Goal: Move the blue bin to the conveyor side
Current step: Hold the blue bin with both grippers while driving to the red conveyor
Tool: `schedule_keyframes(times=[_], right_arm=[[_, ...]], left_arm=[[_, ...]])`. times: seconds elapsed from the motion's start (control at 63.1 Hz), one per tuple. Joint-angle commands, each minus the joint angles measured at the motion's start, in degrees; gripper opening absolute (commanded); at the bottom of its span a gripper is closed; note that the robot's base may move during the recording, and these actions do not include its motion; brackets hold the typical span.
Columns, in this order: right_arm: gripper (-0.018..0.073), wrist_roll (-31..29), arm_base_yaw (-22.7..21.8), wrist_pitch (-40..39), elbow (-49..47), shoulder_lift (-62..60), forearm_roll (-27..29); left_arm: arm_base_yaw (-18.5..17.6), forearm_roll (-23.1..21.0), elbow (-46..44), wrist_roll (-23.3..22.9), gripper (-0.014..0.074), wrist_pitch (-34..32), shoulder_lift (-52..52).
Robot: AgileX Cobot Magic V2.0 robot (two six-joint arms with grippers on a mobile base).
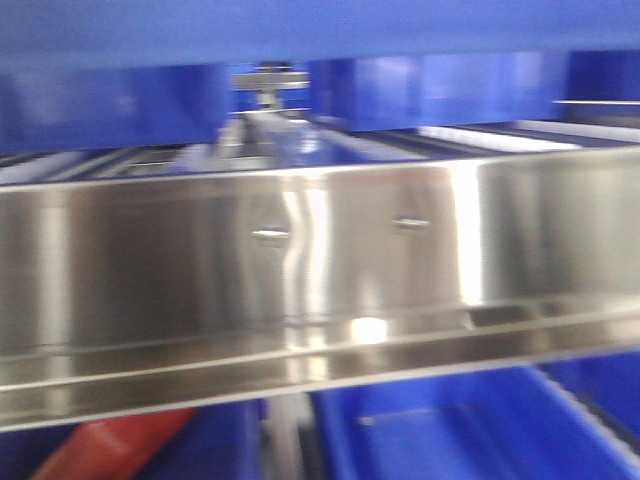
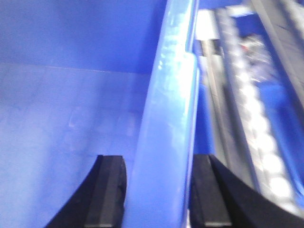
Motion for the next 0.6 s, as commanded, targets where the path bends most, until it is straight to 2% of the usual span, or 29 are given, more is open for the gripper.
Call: schedule_keyframes(times=[0.0,0.587], right_arm=[[-0.0089,-0.6,-0.2,-5.6,-1.0,-1.3,-3.3],[-0.0089,-0.6,-0.2,-5.6,-1.0,-1.3,-3.3]], left_arm=[[0.0,1.6,-0.8,0.7,-0.0016,-4.7,-1.1],[0.0,1.6,-0.8,0.7,-0.0016,-4.7,-1.1]])
